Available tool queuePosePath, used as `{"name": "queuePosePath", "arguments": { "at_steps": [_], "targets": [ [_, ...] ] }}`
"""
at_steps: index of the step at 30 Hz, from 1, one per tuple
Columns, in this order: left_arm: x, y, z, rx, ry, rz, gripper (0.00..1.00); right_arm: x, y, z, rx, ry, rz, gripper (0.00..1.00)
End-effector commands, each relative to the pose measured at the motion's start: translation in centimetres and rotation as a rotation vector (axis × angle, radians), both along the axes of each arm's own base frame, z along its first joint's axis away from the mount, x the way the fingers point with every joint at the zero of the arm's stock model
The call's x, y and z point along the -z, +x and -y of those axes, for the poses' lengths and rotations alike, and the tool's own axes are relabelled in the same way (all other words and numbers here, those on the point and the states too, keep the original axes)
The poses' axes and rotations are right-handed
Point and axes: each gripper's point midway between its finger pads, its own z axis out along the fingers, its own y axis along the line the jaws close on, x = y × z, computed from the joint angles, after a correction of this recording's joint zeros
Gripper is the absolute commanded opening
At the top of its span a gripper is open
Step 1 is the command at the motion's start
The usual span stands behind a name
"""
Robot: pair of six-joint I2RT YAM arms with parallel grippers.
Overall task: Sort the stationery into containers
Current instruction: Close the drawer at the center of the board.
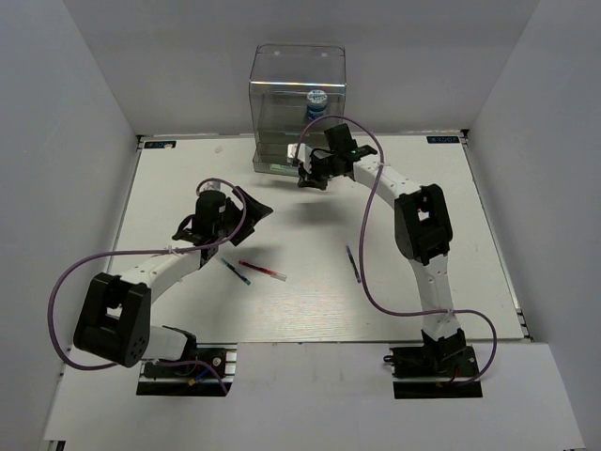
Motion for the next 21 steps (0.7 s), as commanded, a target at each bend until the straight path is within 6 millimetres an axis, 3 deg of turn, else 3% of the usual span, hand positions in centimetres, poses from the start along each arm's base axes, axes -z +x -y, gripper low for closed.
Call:
{"name": "queuePosePath", "arguments": {
  "at_steps": [1,6,8,11,21],
  "targets": [
    [-0.6,-0.4,-1.0,-0.026,0.023,0.022,0.98,-0.3,2.0,0.0,0.054,-0.025,0.085,0.0],
    [-0.4,-0.7,-1.3,-0.035,0.031,0.017,0.98,-0.3,5.5,0.6,0.244,-0.035,0.174,0.0],
    [-0.2,-0.8,-1.4,-0.035,0.034,0.008,0.99,-1.3,7.5,0.8,0.328,-0.026,0.249,0.0],
    [-0.2,-0.8,-1.4,-0.035,0.034,0.008,0.99,-1.9,8.8,1.1,0.389,-0.023,0.307,0.0],
    [-0.5,-0.2,-1.2,-0.035,0.032,0.015,0.99,-1.9,11.1,1.5,0.445,-0.034,0.4,0.0]
  ]
}}
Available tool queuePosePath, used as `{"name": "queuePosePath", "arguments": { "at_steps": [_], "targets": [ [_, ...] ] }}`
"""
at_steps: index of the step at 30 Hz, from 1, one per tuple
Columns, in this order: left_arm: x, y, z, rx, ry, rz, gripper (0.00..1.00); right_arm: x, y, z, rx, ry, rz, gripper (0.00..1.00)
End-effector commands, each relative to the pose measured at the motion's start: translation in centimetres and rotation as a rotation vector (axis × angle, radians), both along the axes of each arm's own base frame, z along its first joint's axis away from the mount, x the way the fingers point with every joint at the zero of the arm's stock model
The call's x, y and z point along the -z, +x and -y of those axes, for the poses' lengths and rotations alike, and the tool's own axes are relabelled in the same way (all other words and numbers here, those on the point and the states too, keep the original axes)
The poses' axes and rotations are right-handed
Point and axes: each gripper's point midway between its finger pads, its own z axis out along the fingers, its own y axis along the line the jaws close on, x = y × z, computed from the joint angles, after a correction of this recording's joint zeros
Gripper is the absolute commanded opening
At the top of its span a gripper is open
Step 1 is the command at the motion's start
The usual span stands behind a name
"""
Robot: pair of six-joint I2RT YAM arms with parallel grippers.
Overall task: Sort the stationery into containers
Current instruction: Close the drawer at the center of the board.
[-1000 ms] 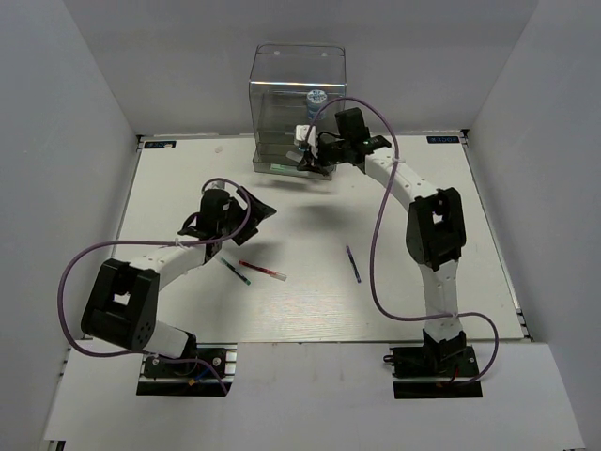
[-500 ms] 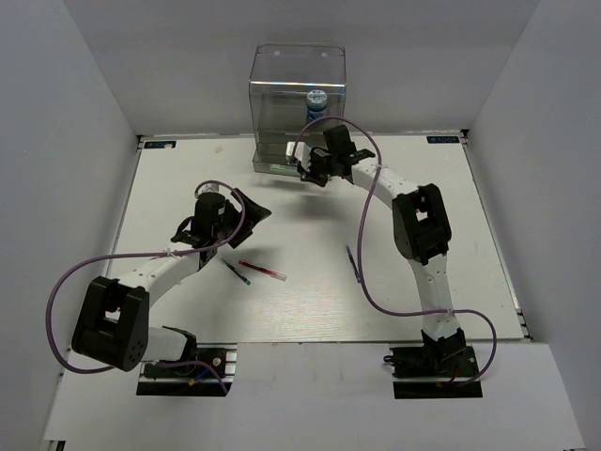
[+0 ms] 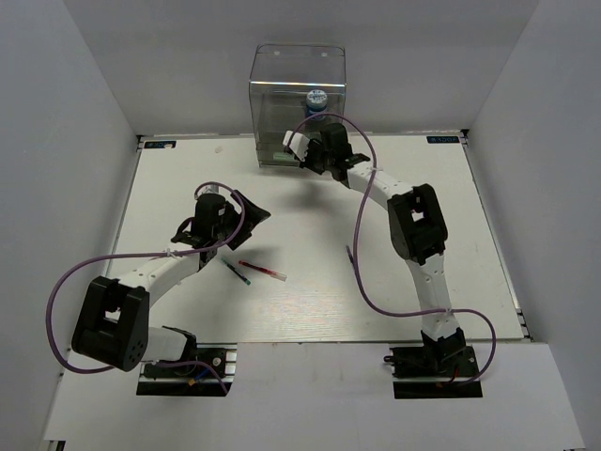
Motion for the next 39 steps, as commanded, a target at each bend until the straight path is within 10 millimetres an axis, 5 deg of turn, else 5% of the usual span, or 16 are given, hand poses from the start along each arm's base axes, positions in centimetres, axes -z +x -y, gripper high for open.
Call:
{"name": "queuePosePath", "arguments": {
  "at_steps": [1,12,28,31,32,33,35,37,39],
  "targets": [
    [-0.9,0.6,-0.3,-0.008,0.008,0.032,0.99,-1.6,2.4,0.6,0.07,0.012,0.102,0.0],
    [-2.1,1.9,0.4,-0.027,-0.055,0.07,0.99,-1.3,5.0,2.0,0.161,-0.017,0.194,0.0],
    [-2.2,4.5,2.4,-0.038,-0.197,0.086,0.99,-0.9,5.7,2.7,0.174,-0.068,0.224,0.0],
    [-1.9,5.6,3.0,-0.037,-0.225,0.093,0.99,-1.5,4.5,2.0,0.115,-0.042,0.196,0.0],
    [-2.1,6.1,3.2,-0.036,-0.229,0.103,0.99,0.6,3.2,2.2,0.091,-0.06,0.149,0.0],
    [-1.6,6.5,3.5,-0.028,-0.231,0.098,0.99,-2.5,2.2,1.8,0.049,-0.018,0.172,0.0],
    [-2.2,7.8,3.9,-0.026,-0.239,0.12,0.99,-1.2,-1.3,1.6,-0.054,0.003,0.099,0.0],
    [-2.1,9.6,4.3,-0.034,-0.241,0.14,0.98,-3.5,-3.4,1.7,-0.076,0.047,0.115,0.14],
    [-2.9,11.4,4.8,-0.048,-0.267,0.168,0.94,-2.6,-5.1,2.8,-0.04,0.083,0.034,0.46]
  ]
}}
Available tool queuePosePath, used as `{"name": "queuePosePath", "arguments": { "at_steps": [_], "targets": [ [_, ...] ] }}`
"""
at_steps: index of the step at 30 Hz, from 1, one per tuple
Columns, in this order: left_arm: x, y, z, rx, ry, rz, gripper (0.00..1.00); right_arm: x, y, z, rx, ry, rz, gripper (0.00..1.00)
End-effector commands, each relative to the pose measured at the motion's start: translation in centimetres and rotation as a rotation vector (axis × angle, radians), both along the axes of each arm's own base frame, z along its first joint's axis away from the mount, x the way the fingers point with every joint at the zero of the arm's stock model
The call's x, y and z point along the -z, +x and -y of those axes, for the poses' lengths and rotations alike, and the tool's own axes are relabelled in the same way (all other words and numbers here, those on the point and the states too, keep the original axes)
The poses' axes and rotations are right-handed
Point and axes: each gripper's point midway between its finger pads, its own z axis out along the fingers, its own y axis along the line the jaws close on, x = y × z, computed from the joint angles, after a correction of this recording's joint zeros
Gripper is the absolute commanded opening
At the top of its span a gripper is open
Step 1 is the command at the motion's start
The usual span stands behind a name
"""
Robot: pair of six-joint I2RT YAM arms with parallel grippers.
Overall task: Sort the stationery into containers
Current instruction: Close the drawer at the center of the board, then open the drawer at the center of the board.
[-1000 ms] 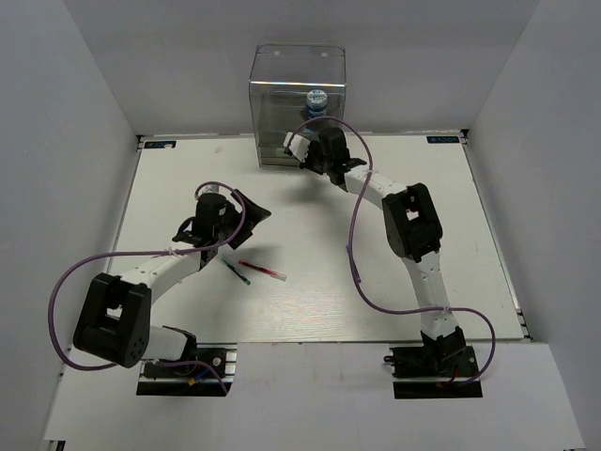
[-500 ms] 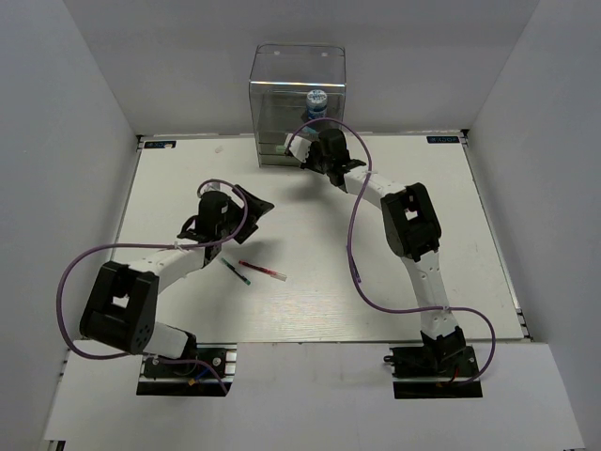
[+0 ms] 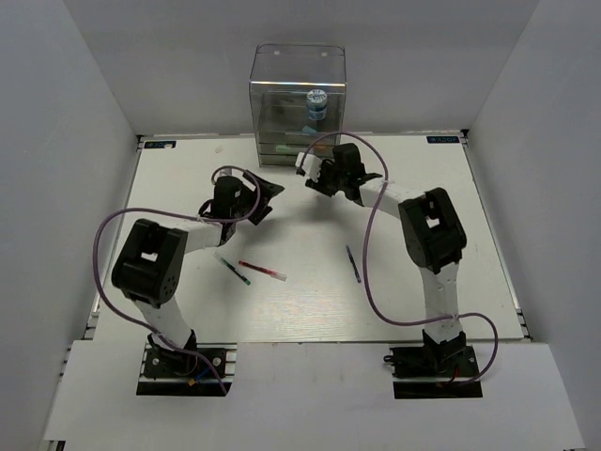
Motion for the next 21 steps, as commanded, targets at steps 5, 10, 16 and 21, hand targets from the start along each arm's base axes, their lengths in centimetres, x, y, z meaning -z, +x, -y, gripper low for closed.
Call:
{"name": "queuePosePath", "arguments": {
  "at_steps": [5,10,16,21],
  "targets": [
    [-2.2,7.9,1.2,-0.11,-0.128,0.13,0.56,-6.3,-4.1,2.4,0.053,0.23,-0.09,0.29],
    [-0.9,11.9,1.8,-0.155,-0.139,0.146,0.49,-8.0,-6.7,4.9,0.087,0.309,-0.179,0.0],
    [-0.4,16.4,3.2,-0.175,-0.194,0.187,0.48,-7.5,-8.4,7.3,0.123,0.318,-0.216,0.14],
    [0.7,18.5,3.7,-0.189,-0.204,0.183,0.47,-7.7,-8.1,8.5,0.149,0.33,-0.222,0.14]
  ]
}}
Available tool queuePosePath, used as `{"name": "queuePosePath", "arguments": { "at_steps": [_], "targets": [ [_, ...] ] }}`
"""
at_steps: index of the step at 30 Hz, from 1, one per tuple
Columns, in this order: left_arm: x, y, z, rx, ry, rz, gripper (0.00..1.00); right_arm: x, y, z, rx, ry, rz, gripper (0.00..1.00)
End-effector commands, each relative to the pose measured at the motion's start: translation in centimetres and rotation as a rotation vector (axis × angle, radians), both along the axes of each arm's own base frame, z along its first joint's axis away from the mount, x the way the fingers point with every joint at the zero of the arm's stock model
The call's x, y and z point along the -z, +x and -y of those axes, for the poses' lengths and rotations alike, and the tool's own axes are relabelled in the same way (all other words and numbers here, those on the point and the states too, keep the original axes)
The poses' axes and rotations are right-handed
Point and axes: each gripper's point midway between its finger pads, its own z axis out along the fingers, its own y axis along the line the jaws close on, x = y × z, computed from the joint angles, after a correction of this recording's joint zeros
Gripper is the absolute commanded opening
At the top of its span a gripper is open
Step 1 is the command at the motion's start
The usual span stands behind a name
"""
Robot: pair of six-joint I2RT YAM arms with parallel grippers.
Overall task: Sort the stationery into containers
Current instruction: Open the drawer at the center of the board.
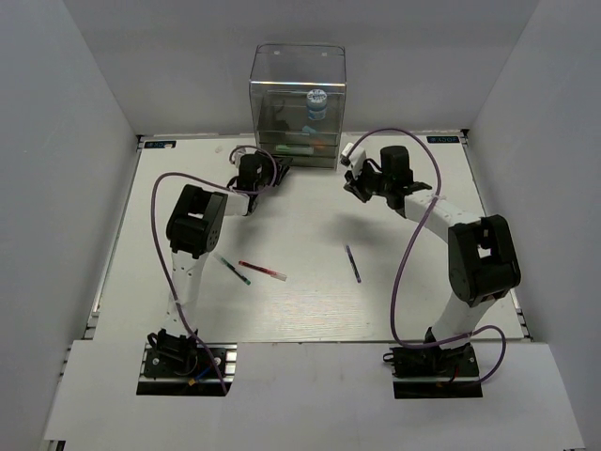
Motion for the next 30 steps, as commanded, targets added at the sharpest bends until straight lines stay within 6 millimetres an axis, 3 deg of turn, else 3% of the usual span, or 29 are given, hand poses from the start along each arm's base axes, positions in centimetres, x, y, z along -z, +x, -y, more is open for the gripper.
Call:
{"name": "queuePosePath", "arguments": {
  "at_steps": [1,3,7,11,17,20,22,23,24,30],
  "targets": [
    [-3.1,2.4,-0.1,-0.042,-0.033,0.07,0.47,-1.9,-0.4,0.5,0.005,0.047,0.01,0.14],
    [-2.2,2.8,0.0,-0.042,-0.028,0.056,0.47,-2.0,-0.3,0.9,0.011,0.05,0.009,0.14],
    [-2.1,3.9,0.2,-0.051,-0.027,0.061,0.45,-1.5,-0.3,1.4,0.02,0.048,-0.008,0.14],
    [-1.7,4.1,0.8,-0.053,-0.025,0.062,0.37,-1.4,-0.5,1.6,0.021,0.049,-0.014,0.14],
    [-1.4,4.3,0.7,-0.062,-0.031,0.083,0.18,-1.0,-0.5,1.8,0.019,0.051,-0.025,0.14],
    [-1.5,4.2,0.7,-0.064,-0.044,0.092,0.02,-1.0,-0.5,1.6,0.013,0.054,-0.025,0.14],
    [-0.7,3.5,1.2,-0.045,-0.042,0.079,0.0,-1.1,-0.4,1.7,0.014,0.055,-0.023,0.14],
    [-1.4,3.4,1.2,-0.045,-0.047,0.093,0.0,-0.9,-0.5,1.6,0.009,0.054,-0.026,0.14],
    [-0.4,2.9,1.2,-0.035,-0.041,0.071,0.0,-0.8,-0.5,1.7,0.011,0.054,-0.029,0.14],
    [-1.2,0.1,1.2,0.017,-0.054,0.072,0.0,-0.3,-1.7,0.9,-0.053,0.062,-0.071,0.31]
  ]
}}
